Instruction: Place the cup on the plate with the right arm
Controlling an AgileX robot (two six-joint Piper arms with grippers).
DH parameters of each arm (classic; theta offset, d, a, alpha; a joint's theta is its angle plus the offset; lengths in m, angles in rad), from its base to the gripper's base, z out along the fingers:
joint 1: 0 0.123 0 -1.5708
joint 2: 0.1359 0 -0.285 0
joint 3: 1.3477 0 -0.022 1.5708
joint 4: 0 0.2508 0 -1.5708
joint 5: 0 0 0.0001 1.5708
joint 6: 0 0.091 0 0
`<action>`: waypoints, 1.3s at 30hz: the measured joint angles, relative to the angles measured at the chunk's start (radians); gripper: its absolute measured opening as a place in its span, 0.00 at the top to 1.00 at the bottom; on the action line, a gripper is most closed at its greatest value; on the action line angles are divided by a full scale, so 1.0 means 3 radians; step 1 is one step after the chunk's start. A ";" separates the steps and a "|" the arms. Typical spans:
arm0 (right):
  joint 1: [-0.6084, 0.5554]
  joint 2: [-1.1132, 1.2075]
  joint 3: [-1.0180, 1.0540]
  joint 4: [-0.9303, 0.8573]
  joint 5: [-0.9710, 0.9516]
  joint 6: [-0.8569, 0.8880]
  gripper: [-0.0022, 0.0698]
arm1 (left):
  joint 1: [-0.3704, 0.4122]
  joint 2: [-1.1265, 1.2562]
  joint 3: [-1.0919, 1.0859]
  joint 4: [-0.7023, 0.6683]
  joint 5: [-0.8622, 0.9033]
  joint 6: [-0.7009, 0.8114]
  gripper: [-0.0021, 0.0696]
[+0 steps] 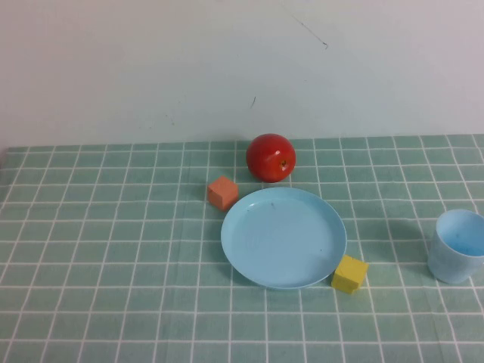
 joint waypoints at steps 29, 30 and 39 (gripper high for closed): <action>0.0000 0.0000 0.0003 -0.0230 -0.0012 0.0000 0.97 | 0.0000 0.0000 0.0000 0.0013 0.0000 -0.0057 0.97; 0.0000 0.0000 0.0003 -0.0207 -0.0012 0.0000 0.97 | 0.0000 0.0000 0.0000 0.0013 0.0000 -0.0059 0.97; 0.0000 0.0000 0.0003 -0.0172 -0.0012 0.0000 0.97 | 0.0000 0.0000 0.0000 0.0013 0.0000 -0.0073 0.97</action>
